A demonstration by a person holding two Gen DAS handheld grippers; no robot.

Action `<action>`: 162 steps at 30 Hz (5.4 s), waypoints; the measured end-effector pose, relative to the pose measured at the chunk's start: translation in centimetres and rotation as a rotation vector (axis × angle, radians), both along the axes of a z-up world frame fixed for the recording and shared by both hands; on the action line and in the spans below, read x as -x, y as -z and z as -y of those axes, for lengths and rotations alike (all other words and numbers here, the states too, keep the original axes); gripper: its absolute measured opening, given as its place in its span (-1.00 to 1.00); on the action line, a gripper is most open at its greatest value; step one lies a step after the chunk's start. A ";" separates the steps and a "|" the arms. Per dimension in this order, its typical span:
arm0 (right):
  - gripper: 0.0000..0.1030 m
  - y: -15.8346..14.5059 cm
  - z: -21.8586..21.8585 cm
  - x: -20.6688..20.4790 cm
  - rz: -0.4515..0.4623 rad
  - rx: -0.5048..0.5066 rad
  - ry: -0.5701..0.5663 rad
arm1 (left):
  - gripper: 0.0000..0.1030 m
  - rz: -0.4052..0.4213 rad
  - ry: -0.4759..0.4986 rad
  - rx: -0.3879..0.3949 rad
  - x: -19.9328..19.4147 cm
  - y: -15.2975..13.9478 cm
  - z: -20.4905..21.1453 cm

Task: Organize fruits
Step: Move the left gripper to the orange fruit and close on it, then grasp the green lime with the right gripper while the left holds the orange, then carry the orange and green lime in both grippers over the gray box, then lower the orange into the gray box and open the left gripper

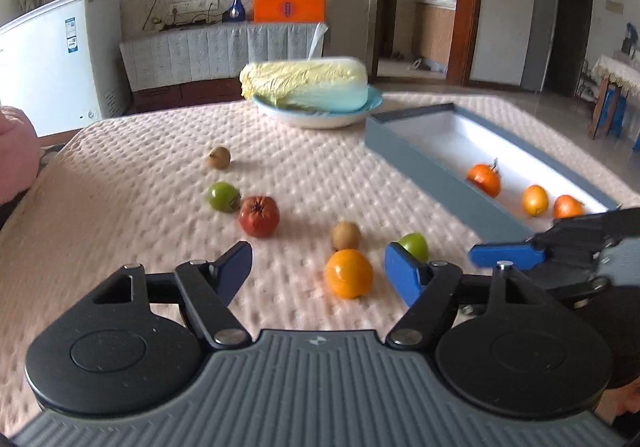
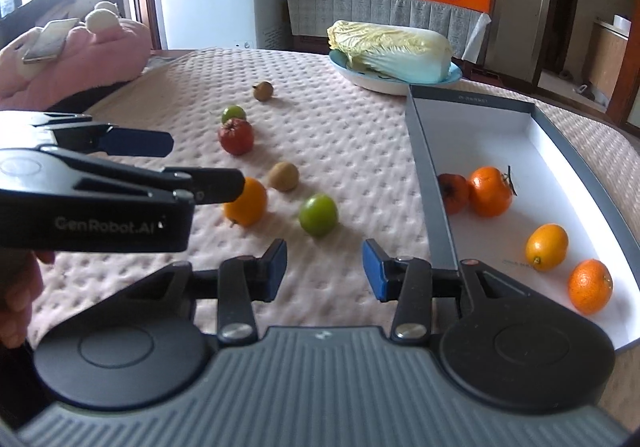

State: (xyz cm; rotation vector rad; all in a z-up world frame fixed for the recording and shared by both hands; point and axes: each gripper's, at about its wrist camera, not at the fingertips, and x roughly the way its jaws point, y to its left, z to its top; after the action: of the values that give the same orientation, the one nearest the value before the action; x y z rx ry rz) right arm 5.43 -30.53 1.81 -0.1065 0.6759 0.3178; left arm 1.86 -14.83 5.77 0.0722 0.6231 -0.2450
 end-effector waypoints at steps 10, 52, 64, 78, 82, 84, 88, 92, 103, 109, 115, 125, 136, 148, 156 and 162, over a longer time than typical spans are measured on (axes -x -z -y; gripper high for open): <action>-0.19 0.4 -0.5 -0.3 -0.004 0.046 -0.044 | -0.08 -0.078 0.043 0.035 -1.9 2.4 1.2; -0.47 -0.5 -2.1 -2.0 0.019 -0.026 0.023 | -0.35 -0.057 -0.110 0.029 -1.8 0.9 -5.0; -0.47 -3.2 0.4 -0.2 0.072 -0.079 0.013 | -0.35 -0.026 -0.132 0.005 -1.0 -0.6 -4.4; -0.47 -4.0 1.9 1.0 0.095 -0.080 0.013 | -0.35 -0.002 -0.117 -0.016 -0.6 -1.8 -2.5; -0.47 -4.3 2.6 1.4 0.102 -0.080 0.021 | -0.35 0.003 -0.111 -0.016 -0.6 -2.2 -1.7; -0.47 -4.4 3.1 1.6 0.107 -0.083 0.026 | -0.35 0.008 -0.105 -0.019 -0.5 -2.3 -1.2; -0.47 -4.5 4.1 2.0 0.111 -0.084 0.037 | -0.35 0.014 -0.086 -0.026 -0.5 -2.4 -0.1; -0.47 -4.6 5.0 2.3 0.114 -0.083 0.047 | -0.35 0.010 -0.074 -0.029 -0.6 -2.4 0.9; -0.47 -4.9 7.2 3.2 0.123 -0.082 0.071 | -0.35 0.016 -0.033 -0.030 -1.0 -2.2 3.4; -0.47 -4.9 8.1 3.6 0.125 -0.074 0.080 | -0.35 0.017 -0.009 -0.023 -1.3 -2.2 4.7; -0.47 -4.9 9.4 4.0 0.125 -0.073 0.102 | -0.35 0.020 0.018 -0.021 -1.7 -2.1 6.1; -0.47 -4.6 11.1 4.4 0.116 -0.061 0.123 | -0.35 0.028 0.055 -0.016 -3.1 -1.8 8.5; -0.47 -3.9 12.1 4.2 0.080 -0.041 0.153 | -0.35 0.042 0.108 -0.002 -5.6 -1.4 11.8; -0.47 -3.2 12.0 4.3 0.050 -0.027 0.147 | -0.35 0.045 0.165 0.021 -7.2 -1.1 15.5; -0.47 -3.0 11.9 4.2 0.042 -0.026 0.142 | -0.35 0.048 0.193 0.034 -7.4 -1.0 17.2; -0.47 -3.0 11.9 4.3 0.037 -0.025 0.141 | -0.35 0.054 0.210 0.041 -7.5 -1.0 18.1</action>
State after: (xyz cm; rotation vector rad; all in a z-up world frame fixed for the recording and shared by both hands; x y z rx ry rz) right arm 1.18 -42.48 4.82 -0.0406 0.6390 0.1882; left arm 9.37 -32.93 6.81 0.1048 0.5568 -0.4573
